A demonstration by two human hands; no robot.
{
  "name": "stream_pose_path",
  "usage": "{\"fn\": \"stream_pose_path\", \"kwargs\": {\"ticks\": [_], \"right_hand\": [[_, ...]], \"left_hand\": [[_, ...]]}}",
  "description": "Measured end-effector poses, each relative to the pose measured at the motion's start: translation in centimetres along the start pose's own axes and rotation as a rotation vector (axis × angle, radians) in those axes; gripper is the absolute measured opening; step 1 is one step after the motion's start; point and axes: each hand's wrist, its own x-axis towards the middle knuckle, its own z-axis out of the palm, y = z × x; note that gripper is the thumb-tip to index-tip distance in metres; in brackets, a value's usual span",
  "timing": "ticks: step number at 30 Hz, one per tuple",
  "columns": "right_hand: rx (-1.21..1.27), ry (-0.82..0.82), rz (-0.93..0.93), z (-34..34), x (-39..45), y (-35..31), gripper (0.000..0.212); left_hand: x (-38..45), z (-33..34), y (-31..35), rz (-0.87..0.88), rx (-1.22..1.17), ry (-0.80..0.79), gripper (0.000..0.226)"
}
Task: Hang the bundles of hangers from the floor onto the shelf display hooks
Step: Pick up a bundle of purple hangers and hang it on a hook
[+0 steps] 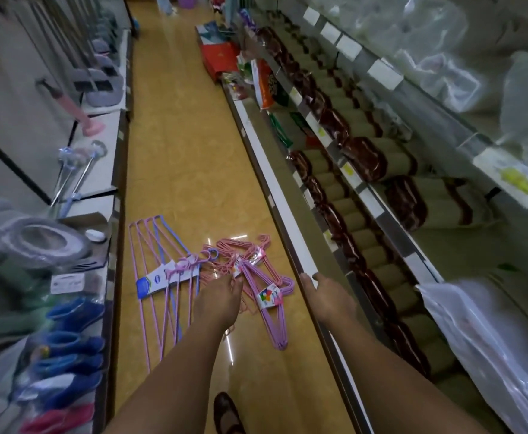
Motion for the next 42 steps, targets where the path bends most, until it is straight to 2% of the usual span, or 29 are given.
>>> {"fn": "stream_pose_path", "kwargs": {"ticks": [4,8,13,22,28,34,42], "right_hand": [[0.008,-0.04,0.06,2.5,4.6,-0.4,0.057],[0.005,-0.072,0.06,6.0,10.0,0.4,0.057],[-0.013,-0.113,0.051,13.8,18.5,3.4,0.057],[-0.029,-0.199,0.059,31.8,31.9,10.9,0.055],[-0.066,-0.251,0.071,42.2,37.2,15.2,0.05],[-0.033,-0.368,0.15,50.8,40.3,18.5,0.054],[0.244,-0.454,0.262,56.0,42.2,19.6,0.049]], "left_hand": [[4.1,1.8,-0.7,-0.01,-0.01,-0.052,0.049],[8.1,6.7,-2.5,-0.056,0.006,-0.107,0.053],[14.1,16.3,-5.4,-0.081,0.002,-0.157,0.05],[25.5,37.1,-13.3,-0.117,0.048,-0.256,0.055],[29.1,46.7,-16.5,-0.13,0.037,-0.291,0.051],[31.1,53.5,-17.6,-0.17,-0.139,-0.323,0.042],[32.8,58.6,-18.5,-0.483,-0.471,-0.362,0.045]]}}
